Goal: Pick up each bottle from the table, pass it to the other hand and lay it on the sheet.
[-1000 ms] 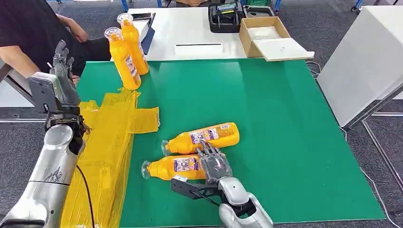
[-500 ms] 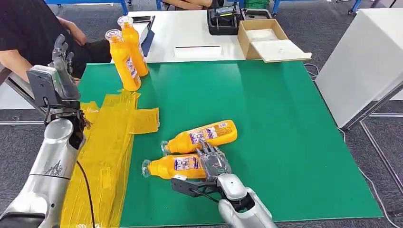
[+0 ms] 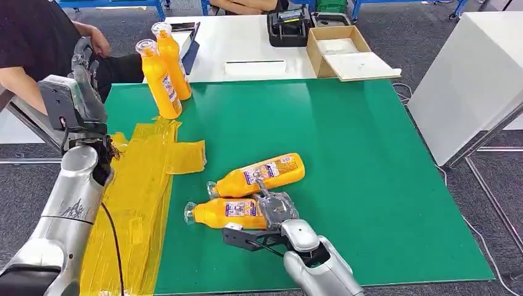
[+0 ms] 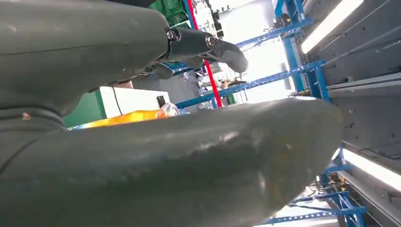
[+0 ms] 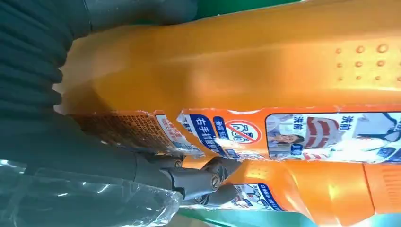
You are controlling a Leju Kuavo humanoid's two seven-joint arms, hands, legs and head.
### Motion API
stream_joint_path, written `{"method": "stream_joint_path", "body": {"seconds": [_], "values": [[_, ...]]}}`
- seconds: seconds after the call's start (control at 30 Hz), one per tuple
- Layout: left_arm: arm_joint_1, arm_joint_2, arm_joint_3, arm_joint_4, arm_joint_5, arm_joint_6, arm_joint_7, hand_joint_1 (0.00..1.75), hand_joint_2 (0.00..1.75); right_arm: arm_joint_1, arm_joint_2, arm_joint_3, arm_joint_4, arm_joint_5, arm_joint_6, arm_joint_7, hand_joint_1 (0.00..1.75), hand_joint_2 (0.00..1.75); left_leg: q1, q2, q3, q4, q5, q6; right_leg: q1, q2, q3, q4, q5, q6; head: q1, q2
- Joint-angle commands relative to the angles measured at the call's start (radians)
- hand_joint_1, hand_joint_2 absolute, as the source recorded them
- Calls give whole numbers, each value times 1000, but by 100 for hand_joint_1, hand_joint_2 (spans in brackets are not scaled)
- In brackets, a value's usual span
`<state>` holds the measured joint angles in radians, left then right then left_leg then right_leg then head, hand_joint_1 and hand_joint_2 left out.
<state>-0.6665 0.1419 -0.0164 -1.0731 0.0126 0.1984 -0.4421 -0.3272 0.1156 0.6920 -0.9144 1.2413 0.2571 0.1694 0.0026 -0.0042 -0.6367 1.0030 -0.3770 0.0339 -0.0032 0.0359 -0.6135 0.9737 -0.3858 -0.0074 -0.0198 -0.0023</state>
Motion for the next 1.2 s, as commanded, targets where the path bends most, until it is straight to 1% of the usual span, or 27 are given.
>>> {"method": "stream_joint_path", "body": {"seconds": [0.03,0.1,0.17,0.2,0.23,0.27,0.3,0.33,0.37,0.4,0.43,0.5,0.53,0.57,0.6,0.63,0.67,0.77,0.83,0.93,1.0,1.03,1.07,1.1,1.17,1.2], "values": [[-87,-35,-33,135,14,-3,-16,0,0,-13,-35,73,177,-40,5,-18,175,175,1,-5,1,-1,1,-2,1,-7,3,-2,0,0,0,0],[-91,-39,-34,133,14,-3,-17,0,0,-18,-34,74,177,-42,5,-20,175,175,1,-7,-1,-2,2,-3,1,-10,2,-2,1,-1,0,0],[-93,-41,-37,134,14,-4,-17,0,0,-22,-36,80,176,-44,3,-25,175,175,1,-2,1,-1,1,-3,1,-4,2,-1,2,-3,0,0],[-93,-41,-37,134,14,-4,-17,0,0,-22,-36,80,176,-44,3,-25,175,175,1,-3,0,-1,1,-4,1,-6,2,-1,3,-3,0,0],[-95,-42,-38,136,14,-3,-16,0,0,-22,-37,83,170,-47,1,-27,175,175,2,-3,1,-1,0,-5,1,-5,2,-2,3,-3,0,0],[-94,-43,-38,136,16,-3,-17,0,0,-20,-43,88,157,-56,-8,-26,175,175,2,-4,-1,-2,1,-6,1,-7,1,-2,3,-3,0,0],[-92,-42,-38,134,18,-2,-19,0,0,-20,-49,93,146,-59,-15,-23,175,175,2,0,2,-1,-1,-5,2,-2,2,-2,2,-3,0,0],[-85,-38,-36,127,20,1,-21,0,0,-17,-58,96,114,-58,-48,1,175,175,2,-2,0,-2,0,-5,1,-5,1,-2,3,-3,0,0],[-75,-30,-34,115,22,-1,-22,0,0,-10,-67,96,64,-57,-72,20,175,175,2,-1,1,-1,0,-5,2,-3,2,-2,3,-3,0,0],[-72,-28,-33,112,23,-3,-22,0,0,-9,-69,96,45,-59,-61,31,175,175,2,0,2,-1,-1,-5,2,-1,2,-1,3,-3,0,0],[-68,-25,-29,106,24,-5,-22,0,0,0,-76,91,7,-59,-69,44,175,175,2,-1,0,-1,0,-5,2,-3,1,-2,3,-3,0,0],[-55,-18,-20,92,27,-7,-23,0,0,12,-92,101,-63,-35,-80,70,175,175,2,1,1,-1,1,-5,2,-1,1,-1,4,-5,0,0],[-52,-14,-16,89,29,-10,-23,0,0,16,-95,107,-86,-24,-71,85,175,175,2,0,1,-1,4,-5,2,-3,2,-1,4,-4,0,0],[-53,-13,-12,91,32,-14,-25,0,0,22,-97,116,-93,-14,-57,90,0,175,2,0,0,-1,3,-5,2,-1,1,-1,4,-5,0,0],[-57,-14,-12,93,32,-16,-25,0,0,24,-97,123,-90,-11,-54,90,0,175,1,-2,-2,-1,4,-6,1,-6,0,-1,3,-4,0,0],[-61,-16,-12,101,33,-18,-25,0,0,25,-99,130,-70,-14,-46,90,0,175,2,-2,-1,-1,3,-5,2,-2,1,-1,3,-4,0,0],[-65,-19,-13,106,33,-16,-25,0,0,24,-101,133,-56,-13,-51,91,0,175,2,-2,-3,-1,3,-5,2,-2,0,0,3,-4,0,0],[-71,-21,-16,117,34,-12,-29,0,0,10,-101,145,-16,-27,-55,70,0,175,2,-4,-5,-1,3,-5,1,-6,-1,-1,2,-3,0,0],[-72,-17,-17,118,37,-10,-32,0,0,-5,-105,162,5,-39,-59,54,0,175,2,-3,-6,-1,3,-4,2,-4,-3,-1,2,-3,0,0],[-70,-9,-17,117,43,-9,-34,0,0,-26,-111,187,27,-52,-48,34,0,175,1,-3,-5,-1,3,-5,1,-6,-2,-1,2,-2,0,0],[-69,-4,-16,119,49,-7,-37,0,0,-43,-112,206,51,-68,-44,22,0,175,2,-1,-6,-1,3,-4,1,-2,-3,-1,3,-3,0,0],[-67,-1,-15,118,51,-7,-38,0,0,-49,-114,210,59,-74,-45,20,0,175,2,-2,-5,-1,3,-5,1,-4,-2,-1,2,-3,0,0],[-63,3,-13,116,53,-4,-40,0,0,-48,-117,214,59,-80,-49,18,0,175,2,-2,-6,-1,3,-5,1,-3,-3,-1,2,-3,0,0],[-63,4,-13,115,54,-4,-41,0,0,-48,-118,214,59,-83,-48,17,0,175,1,-3,-5,-1,3,-6,1,-7,-2,-1,2,-2,0,0],[-57,9,-9,111,60,-4,-42,0,0,-50,-124,222,58,-92,-42,16,0,175,2,-2,-6,-1,3,-5,1,-3,-4,-1,2,-3,0,0],[-55,12,-9,110,60,-5,-43,0,0,-55,-125,226,64,-101,-31,13,0,175,2,-2,-6,-1,2,-5,1,-4,-3,-1,2,-3,0,0]]}}
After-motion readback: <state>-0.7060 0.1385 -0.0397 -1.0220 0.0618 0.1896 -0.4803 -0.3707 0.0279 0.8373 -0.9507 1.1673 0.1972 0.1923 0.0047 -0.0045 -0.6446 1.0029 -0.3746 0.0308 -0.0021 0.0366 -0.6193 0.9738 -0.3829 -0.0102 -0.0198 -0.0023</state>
